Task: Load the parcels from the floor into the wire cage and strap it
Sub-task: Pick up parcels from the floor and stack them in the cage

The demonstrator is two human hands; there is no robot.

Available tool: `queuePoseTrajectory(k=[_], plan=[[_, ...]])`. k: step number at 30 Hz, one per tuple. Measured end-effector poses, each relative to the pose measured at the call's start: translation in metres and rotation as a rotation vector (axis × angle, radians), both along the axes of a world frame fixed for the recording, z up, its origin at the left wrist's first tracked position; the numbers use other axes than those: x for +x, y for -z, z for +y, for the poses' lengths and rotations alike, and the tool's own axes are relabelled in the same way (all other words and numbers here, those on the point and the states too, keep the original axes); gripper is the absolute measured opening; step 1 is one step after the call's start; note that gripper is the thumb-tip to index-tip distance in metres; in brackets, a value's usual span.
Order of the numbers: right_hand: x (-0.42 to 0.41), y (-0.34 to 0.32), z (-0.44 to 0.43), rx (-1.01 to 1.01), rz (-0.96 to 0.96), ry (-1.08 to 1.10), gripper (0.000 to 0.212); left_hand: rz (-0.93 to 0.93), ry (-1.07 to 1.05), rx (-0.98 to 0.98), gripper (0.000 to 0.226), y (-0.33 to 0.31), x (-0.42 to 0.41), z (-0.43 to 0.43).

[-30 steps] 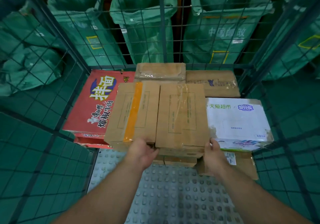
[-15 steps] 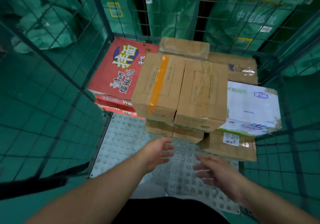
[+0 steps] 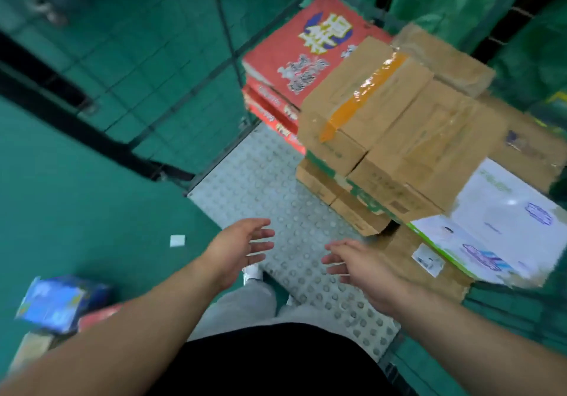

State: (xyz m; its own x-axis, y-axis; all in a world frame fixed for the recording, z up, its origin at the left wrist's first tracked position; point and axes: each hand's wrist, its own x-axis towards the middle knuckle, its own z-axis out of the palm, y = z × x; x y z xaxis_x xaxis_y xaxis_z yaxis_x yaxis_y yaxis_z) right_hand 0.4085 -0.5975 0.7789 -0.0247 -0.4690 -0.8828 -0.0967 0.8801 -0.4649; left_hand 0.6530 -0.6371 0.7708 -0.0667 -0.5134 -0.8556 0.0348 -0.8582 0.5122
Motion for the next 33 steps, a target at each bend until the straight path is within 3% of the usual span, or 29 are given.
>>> queuePoseTrajectory(k=[5,11,19,27,33], plan=[[0.068,0.046,0.003,-0.006,0.122,-0.517,0.024,-0.081,-0.226,0.043,0.026,0.0,0.046,0.073],[0.16,0.051,0.018,-0.078,0.189,-0.911,0.023,-0.108,-0.509,-0.019,0.021,-0.014,0.122,0.15],[0.303,0.023,0.068,-0.189,0.179,-1.071,0.021,-0.119,-0.784,-0.051,0.022,-0.022,0.235,0.274],[0.461,0.01,0.183,-0.192,0.142,-1.302,0.022,-0.113,-1.042,0.034,0.021,-0.006,0.352,0.429],[0.534,-0.006,0.206,-0.225,0.124,-1.422,0.022,-0.057,-1.236,0.087,0.022,0.0,0.402,0.468]])
